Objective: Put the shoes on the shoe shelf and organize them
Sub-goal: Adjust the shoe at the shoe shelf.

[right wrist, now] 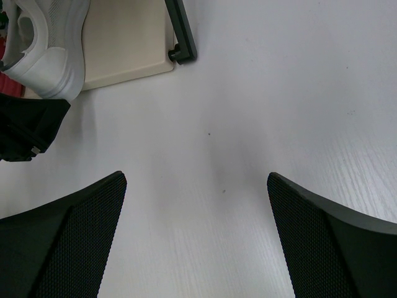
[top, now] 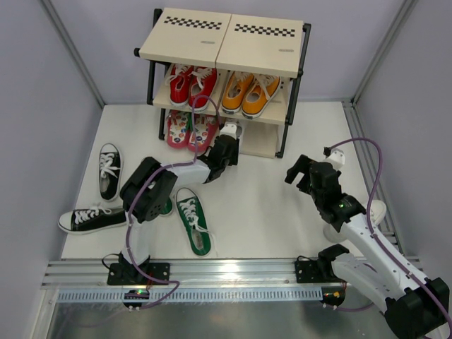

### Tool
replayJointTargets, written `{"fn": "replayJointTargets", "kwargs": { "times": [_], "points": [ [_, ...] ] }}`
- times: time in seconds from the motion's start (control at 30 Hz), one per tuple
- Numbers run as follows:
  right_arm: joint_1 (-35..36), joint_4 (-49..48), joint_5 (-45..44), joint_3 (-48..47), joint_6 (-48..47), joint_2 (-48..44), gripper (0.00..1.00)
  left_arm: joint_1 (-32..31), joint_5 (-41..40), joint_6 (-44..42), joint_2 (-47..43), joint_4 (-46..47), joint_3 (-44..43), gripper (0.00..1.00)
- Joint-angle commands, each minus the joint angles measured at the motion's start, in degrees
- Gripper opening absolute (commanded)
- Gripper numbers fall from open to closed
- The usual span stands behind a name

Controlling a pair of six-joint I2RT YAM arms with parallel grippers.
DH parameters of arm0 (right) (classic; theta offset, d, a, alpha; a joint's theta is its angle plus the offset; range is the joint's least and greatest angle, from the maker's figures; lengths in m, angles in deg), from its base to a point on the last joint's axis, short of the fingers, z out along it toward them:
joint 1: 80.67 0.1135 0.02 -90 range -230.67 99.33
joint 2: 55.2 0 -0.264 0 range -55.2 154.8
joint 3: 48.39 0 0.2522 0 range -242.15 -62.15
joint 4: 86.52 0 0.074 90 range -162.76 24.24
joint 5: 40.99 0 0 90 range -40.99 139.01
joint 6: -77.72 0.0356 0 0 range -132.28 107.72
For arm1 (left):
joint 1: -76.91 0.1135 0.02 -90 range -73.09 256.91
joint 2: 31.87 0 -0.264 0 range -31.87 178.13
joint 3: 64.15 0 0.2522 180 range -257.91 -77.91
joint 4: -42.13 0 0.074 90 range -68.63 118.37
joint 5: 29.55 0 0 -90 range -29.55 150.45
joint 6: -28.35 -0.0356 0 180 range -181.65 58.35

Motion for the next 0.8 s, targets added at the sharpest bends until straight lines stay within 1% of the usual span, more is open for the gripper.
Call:
{"fn": "replayJointTargets", "kwargs": {
  "times": [0.0,0.13,0.3,0.43,0.77],
  "points": [
    [-0.13,-2.06,-1.06,-0.02,0.51,-0.90,1.00,0.33,-2.00,-0.54,-1.68,3.85,-1.02,0.42],
    [-0.13,-2.23,-1.42,-0.02,0.42,-0.82,0.99,0.33,-3.40,-0.45,-0.89,3.23,-2.43,0.42],
    [-0.13,-2.50,-1.50,-0.11,0.25,0.15,1.00,0.42,-2.79,-0.36,-0.01,4.19,-3.57,0.42],
    [-0.13,-2.50,-1.68,-0.46,0.07,0.77,1.00,0.42,-1.83,-0.71,1.04,2.79,-5.15,0.42],
    [-0.13,-2.24,-1.42,-0.54,0.25,0.86,0.99,0.33,-1.12,-1.16,1.13,2.26,-4.98,0.43]
  ]
}}
